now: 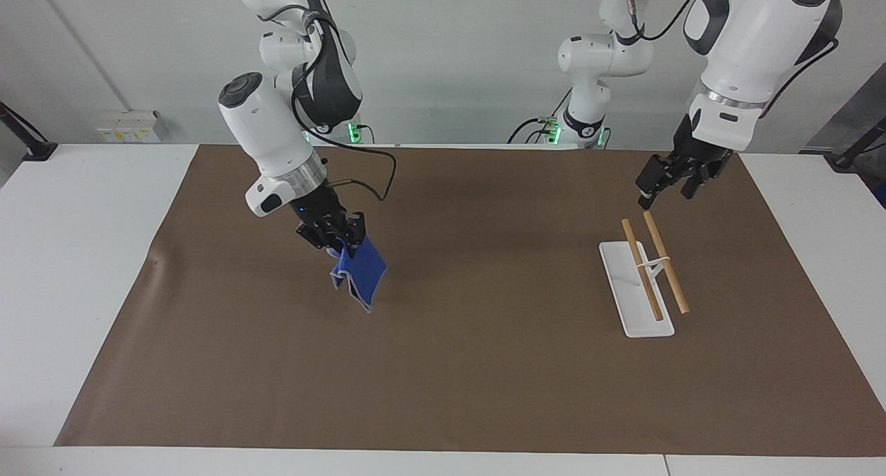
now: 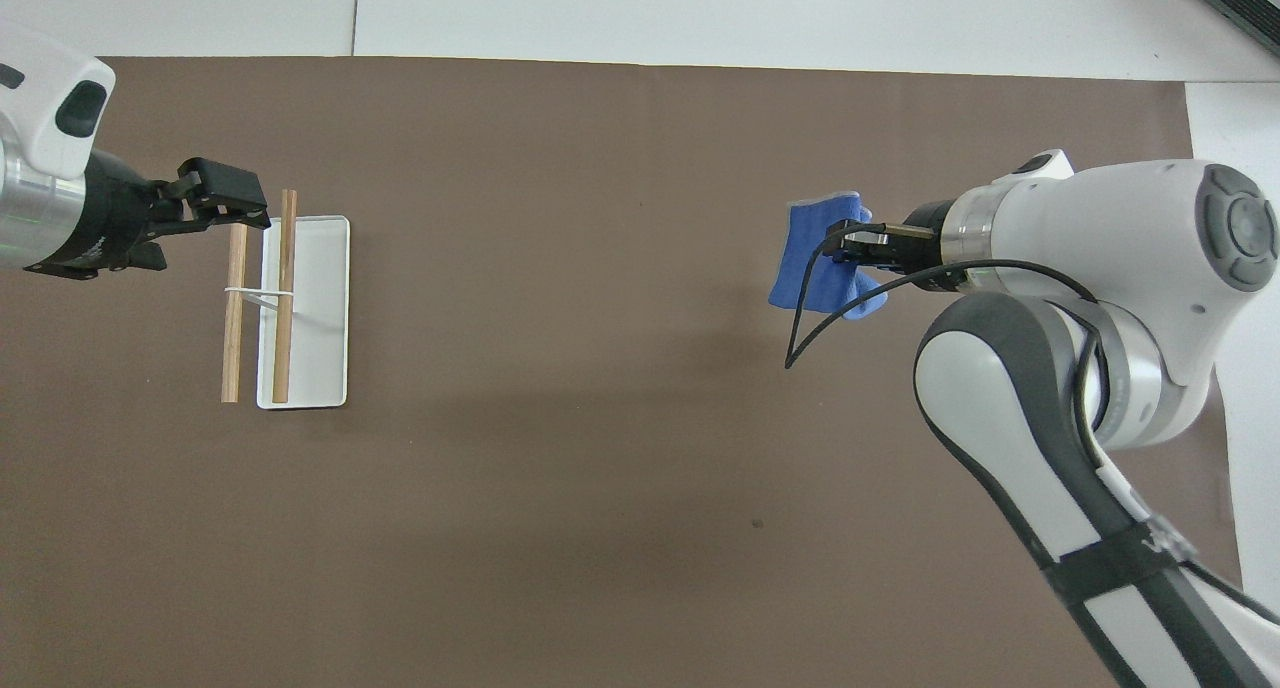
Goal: Right arm passes towel to left arm to hang
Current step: 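Lift the towel with the right gripper toward the left gripper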
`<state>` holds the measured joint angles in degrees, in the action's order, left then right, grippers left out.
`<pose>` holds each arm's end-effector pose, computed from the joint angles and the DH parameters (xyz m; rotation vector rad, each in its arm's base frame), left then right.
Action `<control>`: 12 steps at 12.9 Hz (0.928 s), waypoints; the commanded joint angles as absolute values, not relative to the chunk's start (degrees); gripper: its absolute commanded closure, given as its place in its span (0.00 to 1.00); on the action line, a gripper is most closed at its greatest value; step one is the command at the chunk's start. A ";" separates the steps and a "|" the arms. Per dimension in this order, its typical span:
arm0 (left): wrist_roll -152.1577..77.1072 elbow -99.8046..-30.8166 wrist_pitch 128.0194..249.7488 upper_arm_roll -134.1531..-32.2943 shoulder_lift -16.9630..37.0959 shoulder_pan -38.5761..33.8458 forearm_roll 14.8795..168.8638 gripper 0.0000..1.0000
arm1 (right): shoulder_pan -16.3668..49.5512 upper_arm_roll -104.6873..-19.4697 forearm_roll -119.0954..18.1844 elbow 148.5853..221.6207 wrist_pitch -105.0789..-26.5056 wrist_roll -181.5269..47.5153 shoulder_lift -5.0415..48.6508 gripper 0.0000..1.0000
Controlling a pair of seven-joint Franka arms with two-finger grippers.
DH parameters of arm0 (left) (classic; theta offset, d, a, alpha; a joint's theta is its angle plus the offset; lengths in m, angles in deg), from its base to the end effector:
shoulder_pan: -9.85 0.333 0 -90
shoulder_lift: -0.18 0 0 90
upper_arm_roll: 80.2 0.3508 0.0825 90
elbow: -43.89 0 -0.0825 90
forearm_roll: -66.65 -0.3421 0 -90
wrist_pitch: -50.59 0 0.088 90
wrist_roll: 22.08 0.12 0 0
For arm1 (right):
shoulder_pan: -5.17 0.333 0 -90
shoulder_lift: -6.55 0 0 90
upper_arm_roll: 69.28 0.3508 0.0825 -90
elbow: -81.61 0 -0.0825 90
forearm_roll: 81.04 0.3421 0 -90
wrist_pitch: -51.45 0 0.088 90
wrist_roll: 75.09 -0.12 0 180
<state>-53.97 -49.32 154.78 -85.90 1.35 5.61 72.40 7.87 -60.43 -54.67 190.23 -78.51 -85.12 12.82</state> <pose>0.5345 -0.1027 0.6355 2.9211 0.5915 0.1850 0.5686 0.1286 0.5149 -2.6676 0.3066 -0.2420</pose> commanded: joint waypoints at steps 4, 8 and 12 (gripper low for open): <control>-80.23 -54.02 163.34 -87.58 -0.61 6.42 77.27 0.00 | 7.36 -59.70 -26.50 189.80 -78.80 -85.73 12.71 1.00; -91.22 -55.95 166.24 -91.68 -0.87 6.24 78.16 0.00 | 10.25 -57.68 -14.64 191.39 -84.57 -93.27 12.53 1.00; -105.90 -64.81 181.95 -98.11 -3.77 6.07 78.16 0.00 | 20.35 -57.68 -0.82 191.65 -99.07 -95.04 14.28 1.00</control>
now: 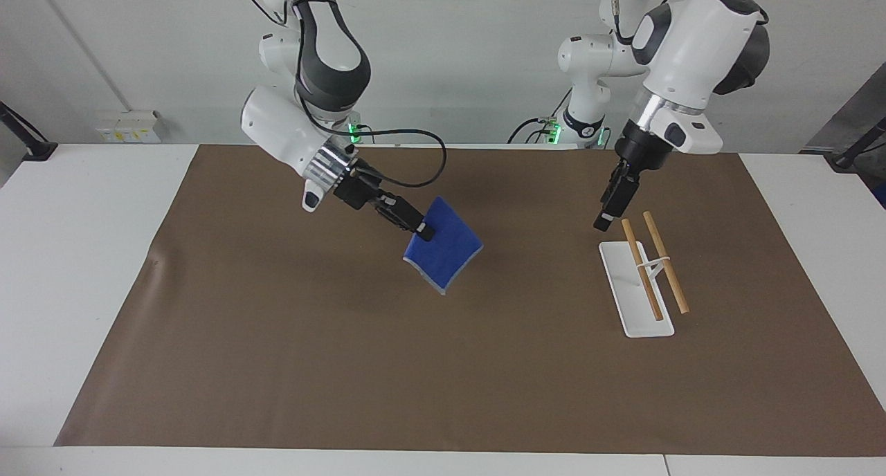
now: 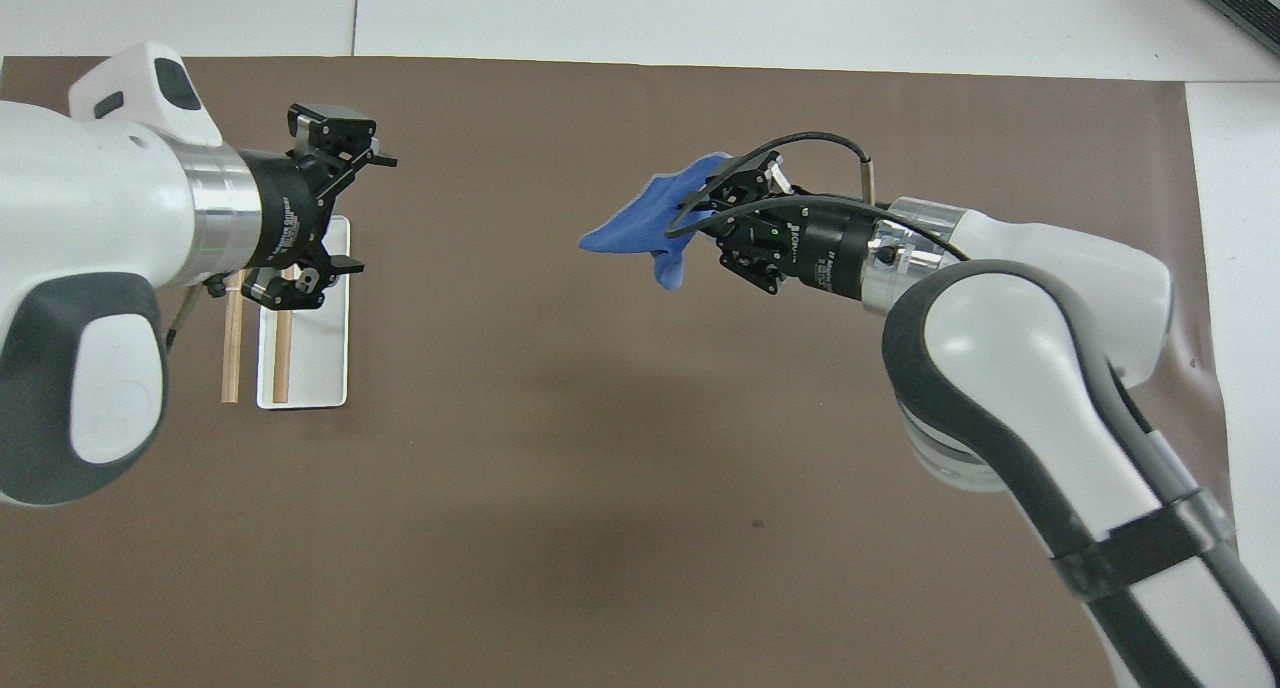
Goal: Right arm passes towel to left arm to hang
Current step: 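Lift the towel with the right gripper toward the left gripper, then grasp the towel with the left gripper and open the right gripper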
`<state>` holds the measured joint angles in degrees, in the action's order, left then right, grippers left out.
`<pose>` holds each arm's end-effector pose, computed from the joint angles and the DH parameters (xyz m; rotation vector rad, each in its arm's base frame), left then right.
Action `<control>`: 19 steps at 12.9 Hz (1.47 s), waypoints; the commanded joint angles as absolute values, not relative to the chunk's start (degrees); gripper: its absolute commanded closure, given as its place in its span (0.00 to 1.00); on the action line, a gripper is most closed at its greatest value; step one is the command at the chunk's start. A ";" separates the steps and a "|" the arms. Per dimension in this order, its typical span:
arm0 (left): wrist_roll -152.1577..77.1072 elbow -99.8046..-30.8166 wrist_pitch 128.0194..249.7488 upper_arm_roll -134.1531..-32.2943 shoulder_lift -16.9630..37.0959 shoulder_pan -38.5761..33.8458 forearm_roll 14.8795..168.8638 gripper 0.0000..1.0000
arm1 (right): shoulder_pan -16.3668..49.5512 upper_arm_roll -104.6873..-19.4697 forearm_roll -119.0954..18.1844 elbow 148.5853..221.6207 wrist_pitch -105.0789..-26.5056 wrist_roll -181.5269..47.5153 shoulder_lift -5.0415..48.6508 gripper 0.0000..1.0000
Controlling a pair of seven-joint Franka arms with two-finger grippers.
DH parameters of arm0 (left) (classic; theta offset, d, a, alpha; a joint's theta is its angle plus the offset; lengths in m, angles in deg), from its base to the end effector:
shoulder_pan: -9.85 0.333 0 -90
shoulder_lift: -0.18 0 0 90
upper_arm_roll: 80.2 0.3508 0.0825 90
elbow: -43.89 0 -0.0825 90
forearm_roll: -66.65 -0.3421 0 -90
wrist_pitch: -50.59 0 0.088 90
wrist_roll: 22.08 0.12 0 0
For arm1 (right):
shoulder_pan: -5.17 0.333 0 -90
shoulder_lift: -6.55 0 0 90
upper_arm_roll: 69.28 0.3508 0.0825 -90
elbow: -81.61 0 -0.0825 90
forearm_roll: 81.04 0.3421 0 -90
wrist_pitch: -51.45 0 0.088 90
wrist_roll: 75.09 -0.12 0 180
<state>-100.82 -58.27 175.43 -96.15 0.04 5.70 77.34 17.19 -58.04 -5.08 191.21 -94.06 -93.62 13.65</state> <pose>0.5240 -0.2015 0.6177 2.3220 1.4224 0.1769 0.5559 0.2281 0.5263 -1.8617 0.9035 -0.0266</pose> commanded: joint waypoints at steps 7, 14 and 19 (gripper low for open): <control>-110.50 -71.24 192.43 -100.41 -2.64 4.67 78.16 0.00 | 25.55 -57.59 18.26 191.21 -104.37 -96.71 15.16 1.00; -113.49 -72.39 196.93 -102.34 -0.26 4.49 78.16 0.24 | 27.23 -57.50 19.06 191.13 -104.82 -96.63 15.16 1.00; -110.68 -73.97 196.40 -102.34 -0.78 5.19 78.16 0.90 | 27.23 -57.50 19.06 191.21 -104.99 -96.54 15.08 1.00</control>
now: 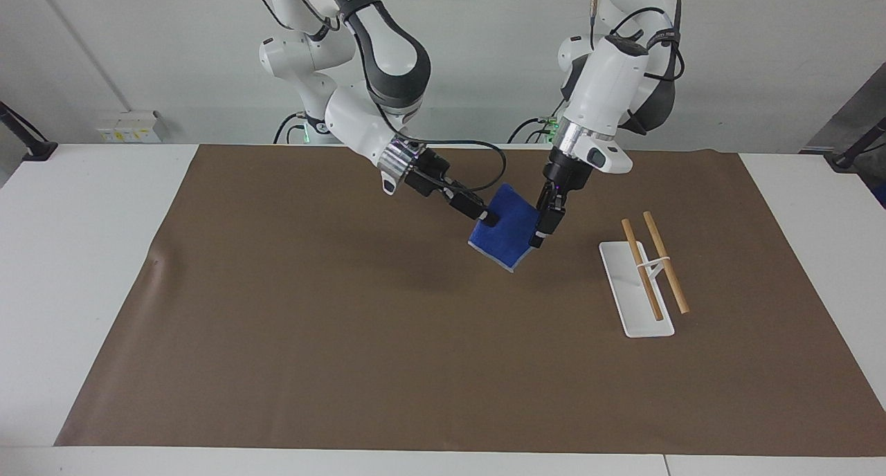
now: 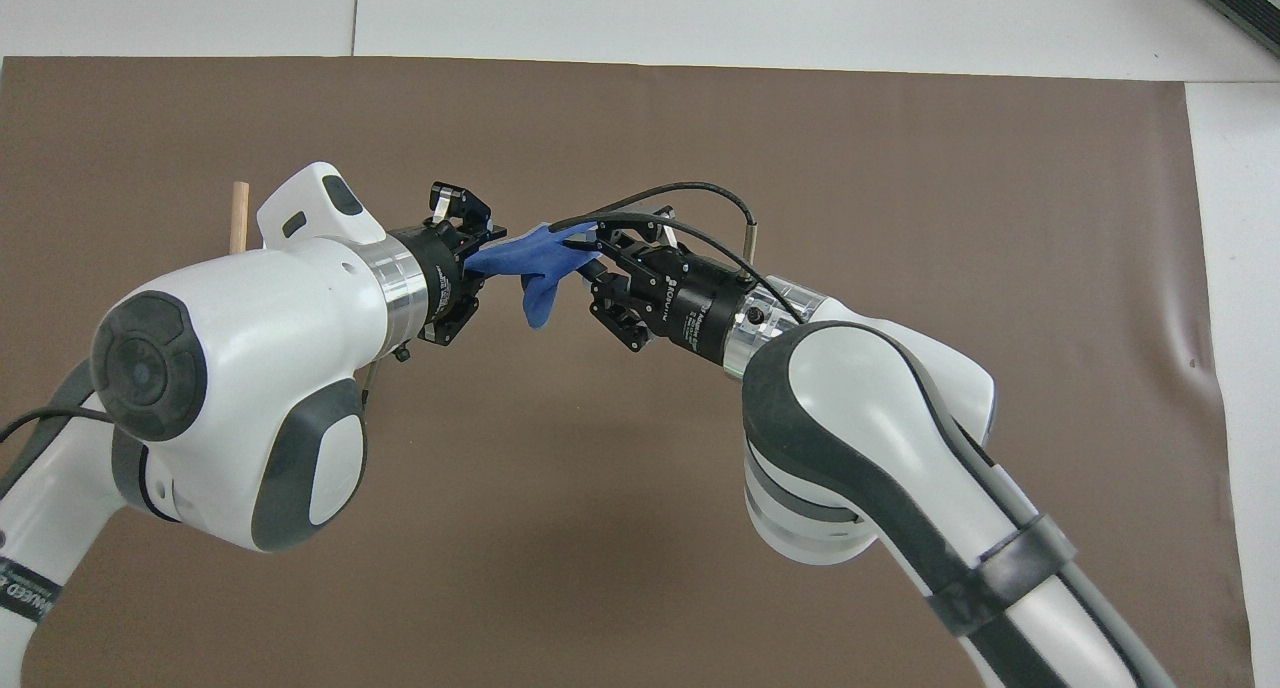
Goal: Right arm passes towel to left arm to hang
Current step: 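Grasp the towel with the left gripper and open the right gripper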
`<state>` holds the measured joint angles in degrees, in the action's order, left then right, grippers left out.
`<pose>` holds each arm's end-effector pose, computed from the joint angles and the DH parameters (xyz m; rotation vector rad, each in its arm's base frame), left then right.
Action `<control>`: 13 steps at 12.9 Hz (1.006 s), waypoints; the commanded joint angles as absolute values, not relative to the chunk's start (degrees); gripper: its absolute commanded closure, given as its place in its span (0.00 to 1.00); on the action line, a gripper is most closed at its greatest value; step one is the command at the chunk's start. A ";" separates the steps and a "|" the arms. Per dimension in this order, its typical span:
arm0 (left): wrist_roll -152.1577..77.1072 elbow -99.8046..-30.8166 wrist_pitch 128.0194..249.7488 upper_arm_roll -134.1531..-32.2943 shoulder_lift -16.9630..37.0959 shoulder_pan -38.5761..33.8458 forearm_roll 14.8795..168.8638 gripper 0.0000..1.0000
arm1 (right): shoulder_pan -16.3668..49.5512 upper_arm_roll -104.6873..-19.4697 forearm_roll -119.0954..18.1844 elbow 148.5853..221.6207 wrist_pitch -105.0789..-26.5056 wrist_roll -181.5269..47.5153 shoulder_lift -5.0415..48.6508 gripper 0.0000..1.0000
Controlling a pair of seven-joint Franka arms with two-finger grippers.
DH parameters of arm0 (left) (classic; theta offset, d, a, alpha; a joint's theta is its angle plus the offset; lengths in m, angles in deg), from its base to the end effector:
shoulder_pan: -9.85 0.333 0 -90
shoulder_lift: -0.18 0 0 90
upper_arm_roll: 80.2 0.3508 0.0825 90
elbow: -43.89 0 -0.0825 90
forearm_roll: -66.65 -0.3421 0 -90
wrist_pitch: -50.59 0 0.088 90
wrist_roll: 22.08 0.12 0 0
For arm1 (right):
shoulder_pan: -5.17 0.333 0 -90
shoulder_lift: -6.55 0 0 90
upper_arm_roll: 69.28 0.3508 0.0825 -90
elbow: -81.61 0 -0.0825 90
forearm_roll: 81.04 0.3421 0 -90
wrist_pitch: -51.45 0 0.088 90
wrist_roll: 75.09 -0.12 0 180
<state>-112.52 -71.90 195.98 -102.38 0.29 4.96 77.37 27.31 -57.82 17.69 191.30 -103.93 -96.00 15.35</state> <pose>0.5014 -0.2552 0.5473 2.1395 1.5152 0.1918 0.5203 0.3022 0.5037 -1.5711 1.1469 0.1527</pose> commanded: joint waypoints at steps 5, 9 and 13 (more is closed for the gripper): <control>-110.59 -74.85 196.49 -102.17 -1.05 6.25 78.16 1.00 | 27.23 -57.59 18.54 191.48 -105.70 -95.92 15.16 1.00; -103.50 -74.76 196.66 -101.82 -0.79 9.84 78.16 1.00 | 27.23 -57.68 16.96 191.74 -110.68 -92.00 15.43 0.00; -94.96 -74.76 196.66 -99.63 -0.78 12.05 78.16 1.00 | 26.35 -57.94 9.87 193.84 -114.91 -82.41 15.95 0.00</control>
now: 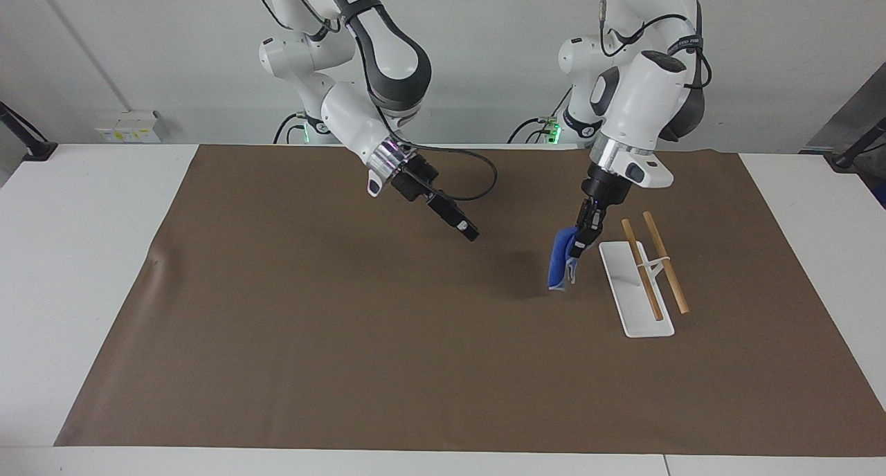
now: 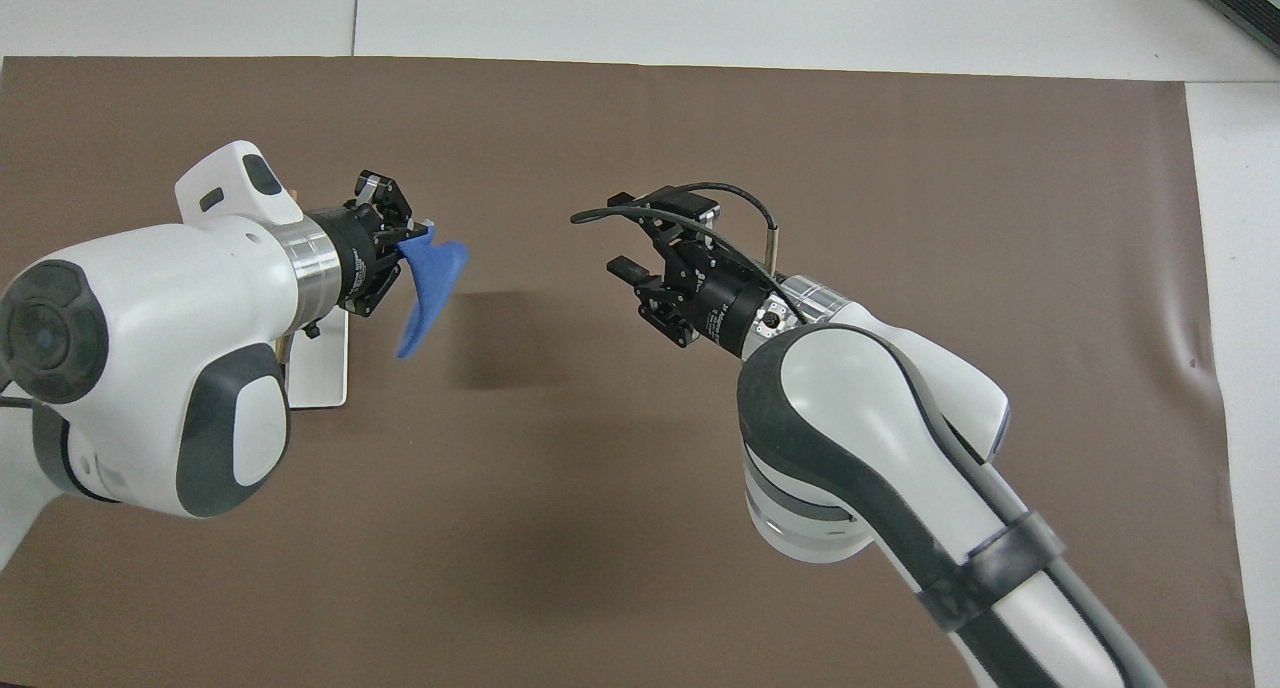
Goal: Right arm passes towel to left arm to hang
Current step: 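Carry the towel over the sticks with the left gripper while the right gripper withdraws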
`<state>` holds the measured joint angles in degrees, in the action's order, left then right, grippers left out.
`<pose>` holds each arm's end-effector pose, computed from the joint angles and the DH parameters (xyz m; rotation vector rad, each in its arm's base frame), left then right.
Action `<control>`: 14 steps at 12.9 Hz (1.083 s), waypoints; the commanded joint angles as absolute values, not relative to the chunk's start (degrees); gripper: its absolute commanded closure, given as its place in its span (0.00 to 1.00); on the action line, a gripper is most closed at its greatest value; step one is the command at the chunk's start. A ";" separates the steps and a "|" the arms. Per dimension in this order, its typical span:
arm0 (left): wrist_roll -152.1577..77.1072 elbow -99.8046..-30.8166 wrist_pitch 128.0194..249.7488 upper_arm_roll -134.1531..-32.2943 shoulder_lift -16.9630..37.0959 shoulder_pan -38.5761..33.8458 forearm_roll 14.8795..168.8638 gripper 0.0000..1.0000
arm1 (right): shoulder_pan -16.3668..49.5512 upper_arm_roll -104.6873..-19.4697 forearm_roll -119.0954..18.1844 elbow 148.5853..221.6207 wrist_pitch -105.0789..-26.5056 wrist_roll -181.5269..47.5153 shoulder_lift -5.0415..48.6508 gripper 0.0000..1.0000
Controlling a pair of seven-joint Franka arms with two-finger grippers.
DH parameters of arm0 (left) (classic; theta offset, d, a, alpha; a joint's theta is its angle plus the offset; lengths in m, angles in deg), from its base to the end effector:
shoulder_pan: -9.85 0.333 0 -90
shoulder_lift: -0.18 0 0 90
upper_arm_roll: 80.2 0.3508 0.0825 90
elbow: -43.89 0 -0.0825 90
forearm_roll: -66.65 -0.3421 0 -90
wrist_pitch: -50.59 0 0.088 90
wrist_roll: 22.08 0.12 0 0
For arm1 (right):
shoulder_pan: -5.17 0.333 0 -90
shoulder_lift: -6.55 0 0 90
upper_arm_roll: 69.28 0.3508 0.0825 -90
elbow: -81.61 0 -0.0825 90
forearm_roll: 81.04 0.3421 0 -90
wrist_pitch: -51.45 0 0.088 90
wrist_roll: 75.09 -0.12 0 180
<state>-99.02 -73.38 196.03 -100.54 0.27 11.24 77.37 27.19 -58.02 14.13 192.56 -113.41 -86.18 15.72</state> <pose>0.5289 -0.1806 0.5353 2.2459 1.4395 0.3021 0.5275 0.2747 0.4921 -1.7204 1.1034 -0.1367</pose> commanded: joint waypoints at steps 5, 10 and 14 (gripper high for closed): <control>-93.28 -74.76 197.27 -91.11 -0.61 12.05 78.16 1.00 | 19.69 -58.12 -14.72 197.63 -115.02 -78.61 16.13 0.00; -79.57 -74.68 195.27 -83.64 -0.61 12.05 78.16 1.00 | 9.23 -58.38 -51.62 196.41 -101.42 -78.87 16.13 0.00; -68.87 -74.76 189.56 -78.09 -1.31 12.22 78.16 1.00 | 7.18 -61.88 -71.86 192.37 -88.24 -80.53 16.04 0.00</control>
<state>-74.12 -73.56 192.58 -79.70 0.25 12.25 77.37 7.32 -60.14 -65.31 194.74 -93.93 -79.87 16.39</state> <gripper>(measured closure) 0.978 0.000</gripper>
